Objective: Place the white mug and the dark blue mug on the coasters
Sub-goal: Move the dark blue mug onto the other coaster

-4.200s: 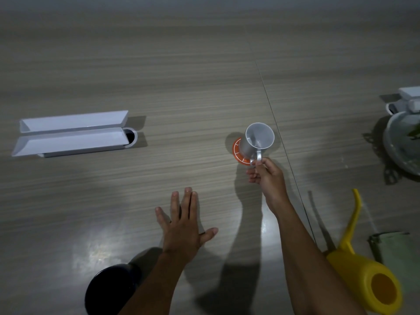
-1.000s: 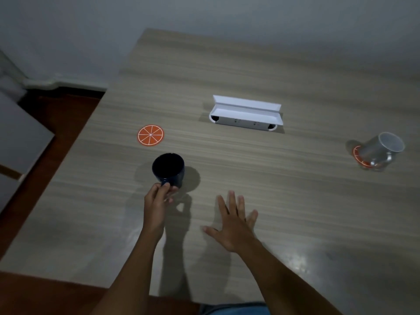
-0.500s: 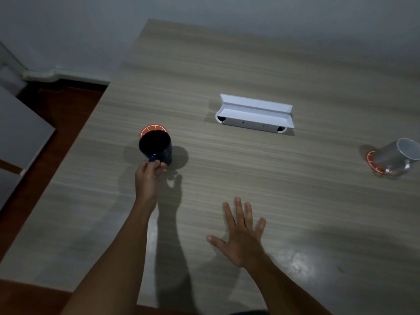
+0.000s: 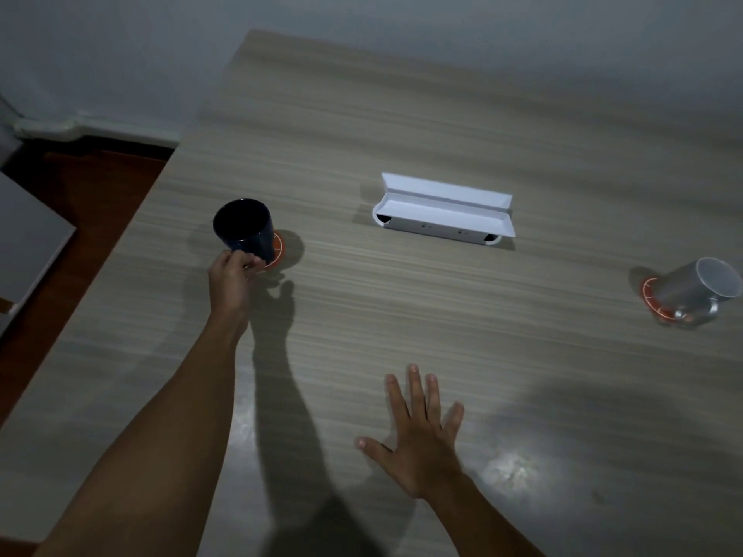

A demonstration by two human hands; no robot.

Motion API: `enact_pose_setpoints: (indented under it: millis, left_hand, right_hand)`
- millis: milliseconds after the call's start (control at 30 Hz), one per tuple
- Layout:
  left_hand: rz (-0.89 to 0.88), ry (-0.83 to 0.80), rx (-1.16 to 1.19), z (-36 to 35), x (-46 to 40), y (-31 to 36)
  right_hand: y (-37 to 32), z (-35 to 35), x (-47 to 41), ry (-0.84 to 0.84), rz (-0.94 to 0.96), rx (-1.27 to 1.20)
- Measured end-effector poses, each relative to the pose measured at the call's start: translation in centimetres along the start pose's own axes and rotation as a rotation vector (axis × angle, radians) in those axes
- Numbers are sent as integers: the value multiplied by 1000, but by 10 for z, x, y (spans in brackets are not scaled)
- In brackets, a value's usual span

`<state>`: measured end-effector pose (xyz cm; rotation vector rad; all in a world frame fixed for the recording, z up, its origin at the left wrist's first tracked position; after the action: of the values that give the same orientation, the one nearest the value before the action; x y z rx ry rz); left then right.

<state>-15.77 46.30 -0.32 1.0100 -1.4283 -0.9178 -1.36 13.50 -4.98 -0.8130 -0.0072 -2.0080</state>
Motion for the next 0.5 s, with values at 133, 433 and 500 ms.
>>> enact_pose_setpoints:
  millis: [133, 433, 500]
  left_hand:
    - [-2, -7, -15, 0, -9, -1]
    - [-18, -38, -75, -2, -21, 2]
    - [-11, -43, -64, -3, -21, 2]
  right_hand:
    - [0, -1, -1, 6, -7, 5]
    - [0, -1, -2, -7, -13, 6]
    - [0, -1, -2, -1, -10, 5]
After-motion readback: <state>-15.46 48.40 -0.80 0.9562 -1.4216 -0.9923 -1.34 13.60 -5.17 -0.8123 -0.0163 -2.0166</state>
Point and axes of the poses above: each hand's wrist, its own x-axis away from the middle knuckle, its own z-axis out of the back of the hand, y = z × x, the point moved 3 cm from there along -x, towards the middle knuckle, and after that the axes turned 1 degree about -x, right-handed, at the moved point
